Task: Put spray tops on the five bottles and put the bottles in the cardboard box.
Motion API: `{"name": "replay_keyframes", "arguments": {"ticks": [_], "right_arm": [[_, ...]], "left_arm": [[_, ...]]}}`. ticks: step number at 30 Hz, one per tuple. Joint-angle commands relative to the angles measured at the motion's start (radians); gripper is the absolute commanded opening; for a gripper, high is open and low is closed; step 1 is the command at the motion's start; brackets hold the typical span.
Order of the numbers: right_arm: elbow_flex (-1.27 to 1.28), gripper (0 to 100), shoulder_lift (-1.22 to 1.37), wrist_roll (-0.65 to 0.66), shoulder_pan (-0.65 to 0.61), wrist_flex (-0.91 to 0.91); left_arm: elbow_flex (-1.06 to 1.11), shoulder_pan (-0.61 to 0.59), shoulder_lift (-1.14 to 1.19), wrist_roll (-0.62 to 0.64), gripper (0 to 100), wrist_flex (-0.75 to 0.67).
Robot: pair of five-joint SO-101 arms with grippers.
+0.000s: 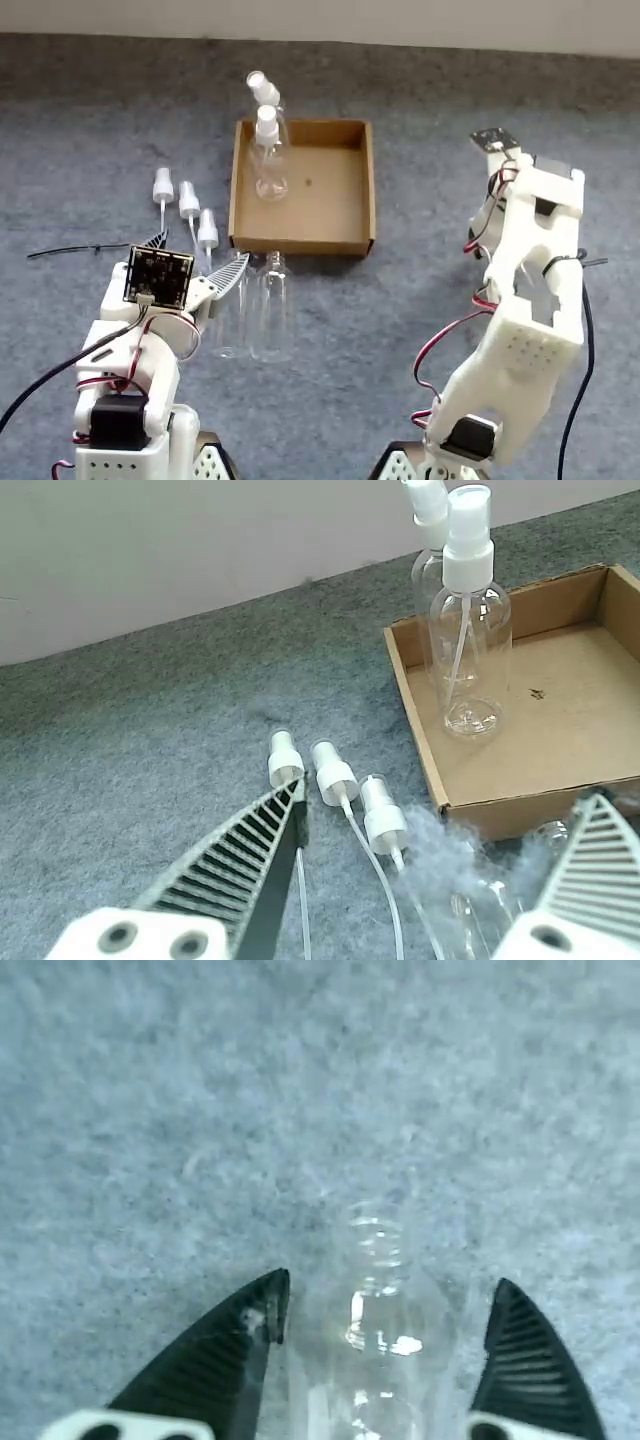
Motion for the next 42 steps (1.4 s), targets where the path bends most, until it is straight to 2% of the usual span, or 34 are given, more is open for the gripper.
{"name": "replay_keyframes", "arguments": {"ticks": [1,9,14,22,25,29,34,39,42], "right_arm": [[-0.056,17.7,-0.019,-0.005,0.018,0.008],[-0.07,8.6,-0.025,-0.009,0.042,0.101],[-0.203,6.6,-0.025,-0.02,0.044,0.214],[-0.564,0.5,-0.027,-0.218,-0.01,0.414],[-0.694,0.5,-0.027,-0.281,-0.062,0.486],[-0.819,0.5,-0.062,-0.379,-0.104,0.487],[-0.618,0.5,-0.268,-0.405,-0.17,0.489],[-0.226,0.5,-0.573,-0.4,-0.271,0.467],[0.018,0.5,-0.779,-0.405,-0.318,0.36]], "left_arm": [[-0.002,-0.013,0.01,-0.002,36,-0.018],[-0.002,-0.013,0.01,-0.002,36,-0.018],[-0.004,-0.016,0.01,-0.002,36,-0.018],[-0.01,-0.019,0.01,-0.002,36,-0.02],[-0.033,-0.068,0.013,0.0,36,-0.018],[-0.117,-0.153,0.107,0.002,36,-0.006],[-0.289,-0.222,0.466,0.002,36,0.014],[-0.659,-0.325,0.918,-0.003,36,0.161],[-0.894,-0.358,1.164,-0.005,36,0.229]]}}
